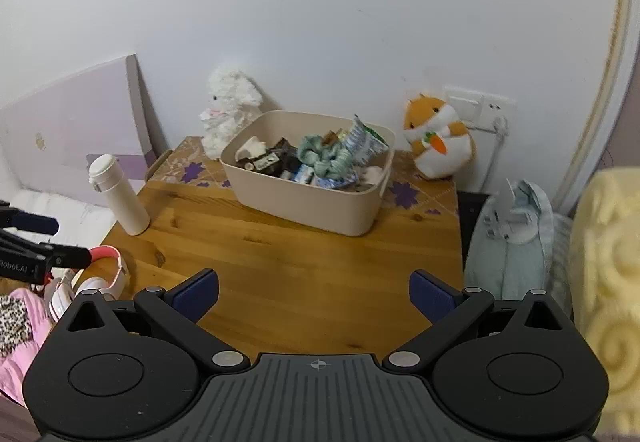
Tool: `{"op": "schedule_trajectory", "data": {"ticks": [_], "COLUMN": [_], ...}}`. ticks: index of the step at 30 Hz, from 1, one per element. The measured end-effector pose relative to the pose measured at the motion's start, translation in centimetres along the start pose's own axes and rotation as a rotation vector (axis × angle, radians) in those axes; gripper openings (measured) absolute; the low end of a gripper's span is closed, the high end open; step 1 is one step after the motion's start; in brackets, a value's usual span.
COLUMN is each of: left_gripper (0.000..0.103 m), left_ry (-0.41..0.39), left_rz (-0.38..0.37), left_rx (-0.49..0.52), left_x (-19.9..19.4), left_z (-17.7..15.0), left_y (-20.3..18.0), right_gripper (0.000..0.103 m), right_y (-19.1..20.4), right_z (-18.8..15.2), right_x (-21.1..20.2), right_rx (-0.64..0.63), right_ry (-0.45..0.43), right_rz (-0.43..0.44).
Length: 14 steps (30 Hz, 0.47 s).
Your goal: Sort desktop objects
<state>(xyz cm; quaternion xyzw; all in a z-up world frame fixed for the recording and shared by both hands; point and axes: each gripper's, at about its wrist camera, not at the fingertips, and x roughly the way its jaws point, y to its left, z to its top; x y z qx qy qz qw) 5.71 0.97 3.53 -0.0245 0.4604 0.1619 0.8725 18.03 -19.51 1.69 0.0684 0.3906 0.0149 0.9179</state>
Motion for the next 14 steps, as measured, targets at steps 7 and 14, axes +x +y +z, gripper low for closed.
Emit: {"op": "schedule_trajectory", "data": {"ticks": [7, 14], "left_gripper": [0.08, 0.08], "left_ry": [0.0, -0.005], "left_rz": [-0.004, 0.008], "left_rx": [0.009, 0.0], "left_x": [-0.3, -0.3], "left_z": [-0.4, -0.4], "left_y": [-0.4, -0.3], "right_gripper": [0.103, 0.103], "right_y": [-0.8, -1.4], "right_z": [-0.8, -1.1], "right_x": [-0.9, -0.8], "right_rx": [0.021, 0.036], "right_ry": [0.013, 0.025], "right_rz": [-0.03, -0.042]}}
